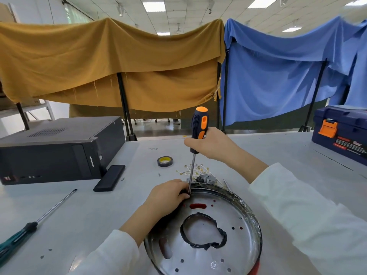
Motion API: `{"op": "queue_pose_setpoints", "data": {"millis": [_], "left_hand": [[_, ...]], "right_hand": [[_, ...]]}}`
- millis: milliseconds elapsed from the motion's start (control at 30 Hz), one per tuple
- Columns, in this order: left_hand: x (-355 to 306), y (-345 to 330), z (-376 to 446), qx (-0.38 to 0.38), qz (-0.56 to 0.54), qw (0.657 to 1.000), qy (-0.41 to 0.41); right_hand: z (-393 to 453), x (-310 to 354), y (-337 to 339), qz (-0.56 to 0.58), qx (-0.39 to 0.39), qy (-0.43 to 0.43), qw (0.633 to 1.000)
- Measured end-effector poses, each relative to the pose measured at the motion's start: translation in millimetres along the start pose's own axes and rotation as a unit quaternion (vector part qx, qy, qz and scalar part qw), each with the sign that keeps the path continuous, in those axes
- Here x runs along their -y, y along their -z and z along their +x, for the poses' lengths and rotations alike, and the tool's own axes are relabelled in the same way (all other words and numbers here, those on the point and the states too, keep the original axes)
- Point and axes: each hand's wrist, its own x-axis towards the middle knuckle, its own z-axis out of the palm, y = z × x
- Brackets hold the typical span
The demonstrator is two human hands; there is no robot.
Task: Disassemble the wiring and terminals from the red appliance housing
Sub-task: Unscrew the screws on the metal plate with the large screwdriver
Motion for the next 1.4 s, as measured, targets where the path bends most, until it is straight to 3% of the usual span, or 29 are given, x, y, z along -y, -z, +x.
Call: {"op": "queue_pose_setpoints", "data": {"millis": [200,367,500,600,767,867,967,1067,1267,1400], "left_hand": [[-3,-3,0,0.017,0.080,0.997,-0.014],[-3,-2,2,0.029,0.074,0.997,-0.014],[-3,-2,3,0.041,0.063,0.997,-0.008],[-2,-2,3,0.042,0.058,0.997,-0.012],[-1,-3,2,0.046,0.058,0.997,-0.017],[-2,-2,1,0.042,0.061,0.997,-0.017],[-4,0,-1,0.036,0.065,0.997,-0.023],[-4,2,-3,0.028,0.059,0.998,-0.024],[-6,5,-5,0.015,0.022,0.999,-0.030],[-7,4,-2,0.011,0.026,0.999,-0.036]], "right_hand": [[-5,1,-4,0.005,-0.031,0.014,0.999],[-11,1,-8,-0.009,-0.064,0.010,0.998],[-6,5,11,0.112,-0.111,-0.006,0.988],[-7,7,22,0.091,-0.093,0.007,0.991],[-19,-17,17,0.174,-0.165,0.017,0.971],[-32,-38,4,0.211,-0.093,0.051,0.972],[-40,-62,-21,0.161,-0.009,0.061,0.985],[-37,-88,-45,0.036,-0.005,0.092,0.995],[-25,-100,-68,-0.022,0.049,0.037,0.998],[-31,-111,-75,-0.134,0.097,0.017,0.986]]}}
